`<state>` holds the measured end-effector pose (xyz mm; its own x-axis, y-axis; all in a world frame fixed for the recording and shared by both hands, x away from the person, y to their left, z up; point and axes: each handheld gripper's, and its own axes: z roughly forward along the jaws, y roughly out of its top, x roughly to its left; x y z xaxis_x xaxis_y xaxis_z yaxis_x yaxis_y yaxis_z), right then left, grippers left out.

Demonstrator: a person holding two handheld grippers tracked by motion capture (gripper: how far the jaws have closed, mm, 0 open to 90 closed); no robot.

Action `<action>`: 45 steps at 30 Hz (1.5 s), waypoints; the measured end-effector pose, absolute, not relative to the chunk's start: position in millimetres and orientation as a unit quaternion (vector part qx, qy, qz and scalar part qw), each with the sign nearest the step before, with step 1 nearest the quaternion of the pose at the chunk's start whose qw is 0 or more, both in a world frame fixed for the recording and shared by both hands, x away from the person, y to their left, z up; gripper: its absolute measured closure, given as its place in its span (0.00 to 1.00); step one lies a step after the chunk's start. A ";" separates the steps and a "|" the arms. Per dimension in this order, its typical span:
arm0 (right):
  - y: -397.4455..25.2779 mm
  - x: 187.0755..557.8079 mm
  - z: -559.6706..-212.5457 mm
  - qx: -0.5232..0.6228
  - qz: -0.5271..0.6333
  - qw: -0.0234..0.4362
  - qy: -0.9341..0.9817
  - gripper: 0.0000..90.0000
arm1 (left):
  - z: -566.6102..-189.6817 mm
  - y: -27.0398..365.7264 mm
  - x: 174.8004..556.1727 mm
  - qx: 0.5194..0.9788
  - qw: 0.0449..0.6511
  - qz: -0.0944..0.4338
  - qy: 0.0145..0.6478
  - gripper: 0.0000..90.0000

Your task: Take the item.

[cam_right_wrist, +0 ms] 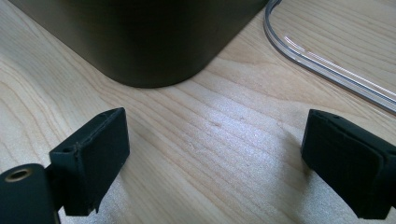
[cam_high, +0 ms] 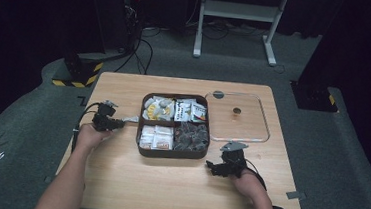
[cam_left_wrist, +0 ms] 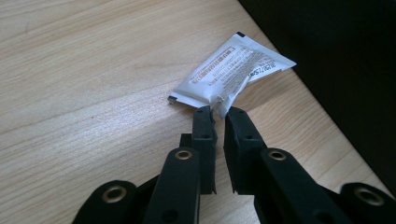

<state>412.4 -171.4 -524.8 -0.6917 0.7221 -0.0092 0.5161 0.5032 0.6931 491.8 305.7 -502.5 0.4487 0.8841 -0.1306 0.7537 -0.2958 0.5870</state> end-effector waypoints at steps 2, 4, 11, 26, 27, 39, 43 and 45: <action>-171.4 412.4 -524.8 0.363 0.342 0.151 0.854 0.09 | -503.1 306.3 492.0 0.797 0.299 0.107 0.514 0.89; -171.4 412.4 -524.8 0.363 0.342 0.151 0.854 0.09 | -503.2 306.5 491.9 0.796 0.300 0.107 0.515 0.87; -171.4 412.4 -524.9 0.363 0.342 0.151 0.854 0.09 | -501.0 310.2 491.3 0.784 0.320 0.095 0.523 0.78; -171.4 412.3 -524.8 0.363 0.342 0.150 0.854 0.09 | -485.1 315.9 479.8 0.773 0.353 0.095 0.518 0.59; -171.4 412.3 -524.8 0.363 0.342 0.150 0.854 0.09 | -483.9 316.7 478.9 0.773 0.354 0.097 0.518 0.58; -171.3 412.6 -524.8 0.362 0.341 0.150 0.854 0.09 | -479.8 330.1 468.2 0.763 0.366 0.121 0.520 0.51; -171.1 413.2 -524.8 0.362 0.342 0.149 0.854 0.09 | -480.5 335.9 464.9 0.758 0.367 0.127 0.523 0.49; -170.9 413.4 -524.8 0.363 0.342 0.149 0.854 0.09 | -481.3 338.3 463.4 0.756 0.369 0.128 0.525 0.48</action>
<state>413.4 -170.9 -524.8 -0.6925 0.7214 -0.0062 0.5182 0.5034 0.6914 463.4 338.3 -481.3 0.4152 0.8888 -0.1939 0.6990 -0.1753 0.6933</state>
